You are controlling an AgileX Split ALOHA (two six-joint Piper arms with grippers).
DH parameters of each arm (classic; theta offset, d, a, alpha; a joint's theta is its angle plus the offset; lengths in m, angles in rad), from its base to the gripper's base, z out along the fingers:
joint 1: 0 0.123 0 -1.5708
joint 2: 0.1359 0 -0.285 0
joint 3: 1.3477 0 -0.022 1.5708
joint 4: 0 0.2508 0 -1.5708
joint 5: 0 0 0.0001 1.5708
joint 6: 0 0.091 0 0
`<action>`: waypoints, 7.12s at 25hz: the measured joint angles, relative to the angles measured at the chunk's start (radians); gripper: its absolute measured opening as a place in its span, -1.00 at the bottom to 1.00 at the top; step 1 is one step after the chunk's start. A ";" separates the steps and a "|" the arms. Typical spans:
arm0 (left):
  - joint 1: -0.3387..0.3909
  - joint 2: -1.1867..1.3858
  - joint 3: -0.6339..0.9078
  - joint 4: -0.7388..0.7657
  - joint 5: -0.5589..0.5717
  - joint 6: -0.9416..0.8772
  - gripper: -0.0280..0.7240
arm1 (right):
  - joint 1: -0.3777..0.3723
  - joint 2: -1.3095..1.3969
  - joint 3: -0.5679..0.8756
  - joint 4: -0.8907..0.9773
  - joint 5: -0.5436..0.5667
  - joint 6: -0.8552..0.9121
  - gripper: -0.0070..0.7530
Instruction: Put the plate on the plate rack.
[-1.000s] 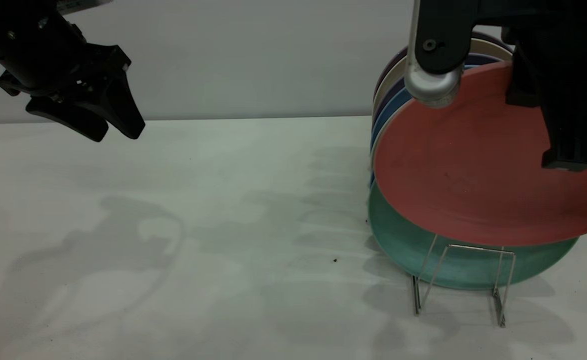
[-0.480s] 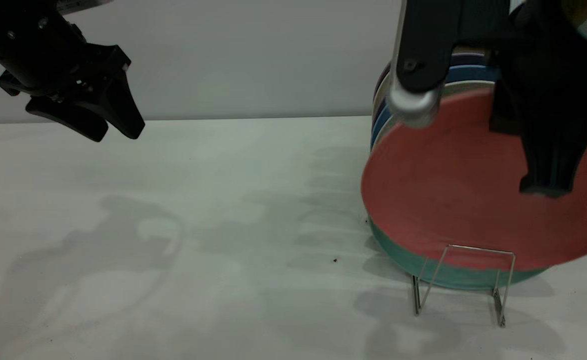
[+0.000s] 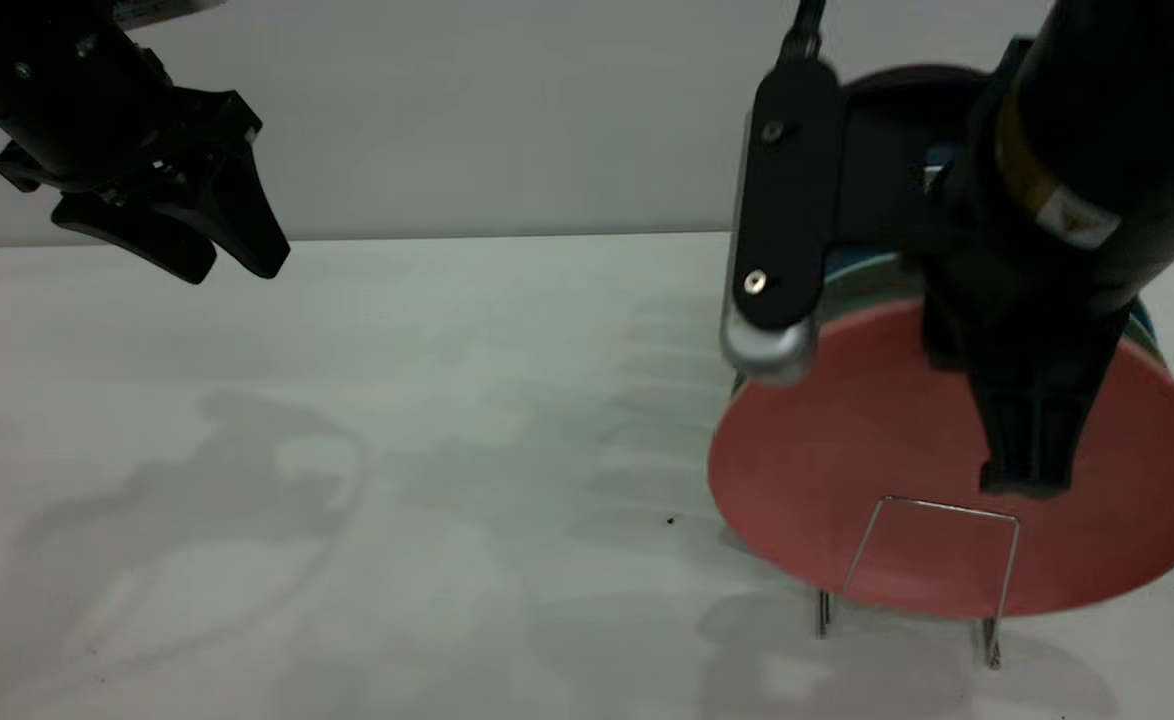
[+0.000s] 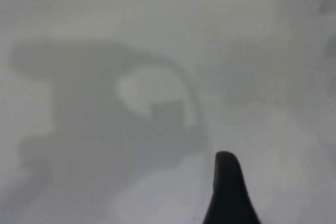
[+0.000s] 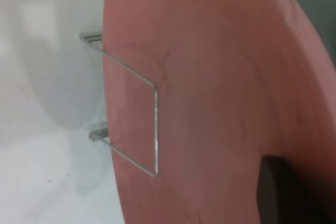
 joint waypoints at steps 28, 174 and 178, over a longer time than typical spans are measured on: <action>0.000 -0.012 0.000 0.158 0.008 0.003 0.48 | -0.001 -0.213 0.000 0.172 -0.016 0.140 -0.02; 0.090 -1.914 0.744 0.354 0.543 -0.262 0.48 | -0.871 -1.640 0.347 0.834 0.531 -0.126 -0.25; 0.090 -1.914 0.744 0.354 0.543 -0.262 0.48 | -0.871 -1.640 0.347 0.834 0.531 -0.126 -0.25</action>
